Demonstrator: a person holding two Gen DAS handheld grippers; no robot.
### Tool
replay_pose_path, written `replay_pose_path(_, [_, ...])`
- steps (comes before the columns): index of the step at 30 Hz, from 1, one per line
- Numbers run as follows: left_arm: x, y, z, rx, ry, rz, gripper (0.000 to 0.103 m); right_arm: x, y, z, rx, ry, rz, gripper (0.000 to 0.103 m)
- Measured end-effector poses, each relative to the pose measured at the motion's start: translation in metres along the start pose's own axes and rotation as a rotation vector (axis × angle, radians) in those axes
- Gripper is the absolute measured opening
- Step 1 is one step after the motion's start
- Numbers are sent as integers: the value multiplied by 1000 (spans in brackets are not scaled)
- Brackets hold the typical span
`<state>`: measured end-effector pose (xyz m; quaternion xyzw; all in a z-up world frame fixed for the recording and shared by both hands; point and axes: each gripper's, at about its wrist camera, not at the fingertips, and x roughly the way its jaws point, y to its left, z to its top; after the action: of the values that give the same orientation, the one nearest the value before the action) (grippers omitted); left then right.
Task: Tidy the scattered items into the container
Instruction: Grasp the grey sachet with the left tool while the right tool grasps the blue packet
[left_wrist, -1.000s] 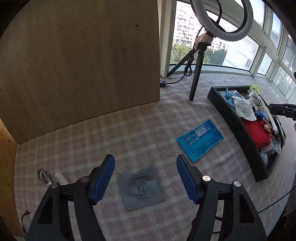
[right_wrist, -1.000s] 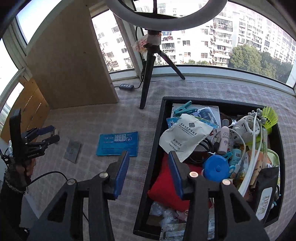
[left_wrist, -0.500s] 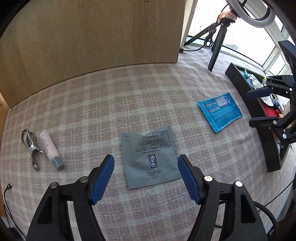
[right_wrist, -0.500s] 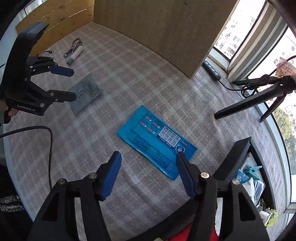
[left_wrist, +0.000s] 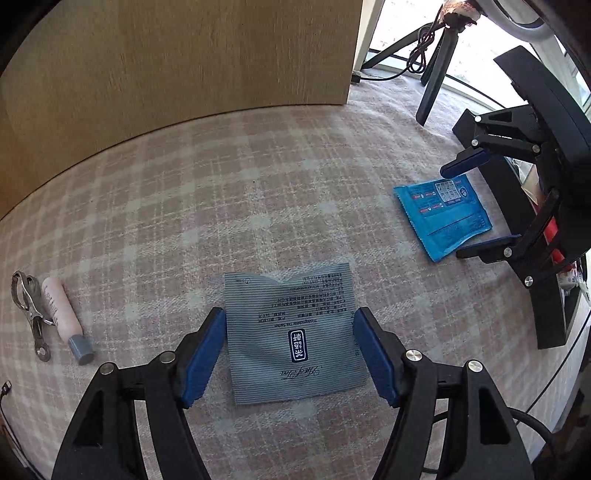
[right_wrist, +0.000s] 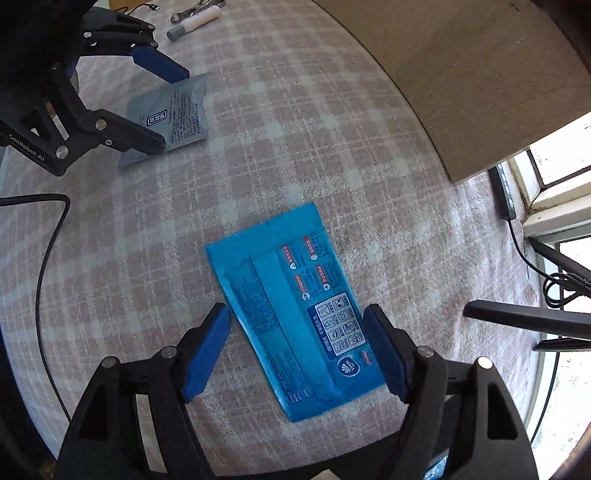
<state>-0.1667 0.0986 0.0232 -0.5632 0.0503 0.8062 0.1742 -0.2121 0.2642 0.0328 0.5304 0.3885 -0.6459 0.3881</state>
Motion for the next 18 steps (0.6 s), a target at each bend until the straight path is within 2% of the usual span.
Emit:
replay_pose_path(2, [2,-6,1,23,0,25,65,3,-8,1,23,5,34,83])
replay_pose_path(4, [1,-12,0,45,-12,42,58,5,-17,0,98,18,77,83])
replay_pose_path(7, [-1,-18,-5,66,-28,34,51,4,-15,-3,129,23,72,81])
replay_pose_path(10, [-4,-22,-11,79,-41,23,46,-1,-12,-2,162,23,71,67])
replay_pose_path(12, [-7,-23,-15,75,-45,15,38,-3,-9,0,192,31,64,59])
replay_pose_path(13, [-8,-23,-17,66,-47,5,32,-4,-8,1,212,32,60,54])
replay_pose_path(14, [-10,-23,-19,56,-46,-17,22,-5,-6,1,229,29,56,47])
replay_pose_path(18, [-15,-22,-29,11,-55,-70,13,-10,11,-1,315,1,21,33])
